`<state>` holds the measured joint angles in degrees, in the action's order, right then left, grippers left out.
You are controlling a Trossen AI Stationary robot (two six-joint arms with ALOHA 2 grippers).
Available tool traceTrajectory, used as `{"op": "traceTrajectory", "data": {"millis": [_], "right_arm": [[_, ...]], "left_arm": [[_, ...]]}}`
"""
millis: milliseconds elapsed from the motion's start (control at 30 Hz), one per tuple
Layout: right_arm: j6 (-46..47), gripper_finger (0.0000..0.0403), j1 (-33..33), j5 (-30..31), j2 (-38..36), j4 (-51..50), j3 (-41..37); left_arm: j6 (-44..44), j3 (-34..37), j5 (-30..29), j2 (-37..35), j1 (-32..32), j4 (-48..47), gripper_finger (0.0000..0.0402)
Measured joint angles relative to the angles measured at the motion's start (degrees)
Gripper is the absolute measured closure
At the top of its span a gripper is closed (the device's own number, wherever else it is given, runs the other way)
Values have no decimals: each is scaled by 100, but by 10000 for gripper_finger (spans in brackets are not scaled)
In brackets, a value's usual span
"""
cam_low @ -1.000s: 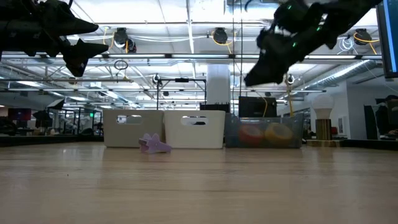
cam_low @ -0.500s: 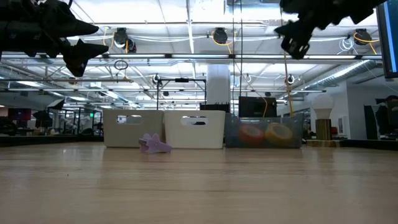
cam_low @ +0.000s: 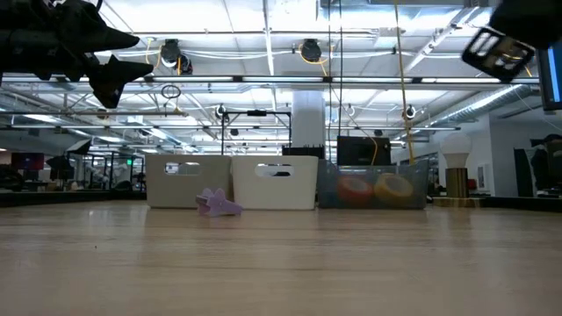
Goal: Pick and place Stapler, Stapler remover, tape
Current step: Put the blue staple remover into the white bin
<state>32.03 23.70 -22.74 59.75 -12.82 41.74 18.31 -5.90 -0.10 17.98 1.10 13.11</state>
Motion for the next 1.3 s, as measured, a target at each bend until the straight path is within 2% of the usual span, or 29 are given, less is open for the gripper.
{"op": "traceTrajectory", "data": {"millis": [233,367,500,700,933,1167,1300], "right_arm": [[-30,248,966,41,896,-294,2],[-33,248,1177,77,1296,-633,2],[-85,248,1215,371,1521,-764,2],[-478,248,1215,1075,1563,-761,4],[-1357,248,1307,1155,1563,-758,4],[-2238,248,1691,1938,1562,-715,4],[-2271,248,1766,2013,1561,-711,4]], "left_arm": [[146,1,0,0,1,1,176],[175,1,-2,0,2,4,176],[191,-1,-2,0,2,4,176],[352,-1,-2,0,0,1,176],[315,-1,-2,1,1,-3,176],[348,-1,-2,0,2,-4,176],[351,-1,-2,1,1,-5,176]]}}
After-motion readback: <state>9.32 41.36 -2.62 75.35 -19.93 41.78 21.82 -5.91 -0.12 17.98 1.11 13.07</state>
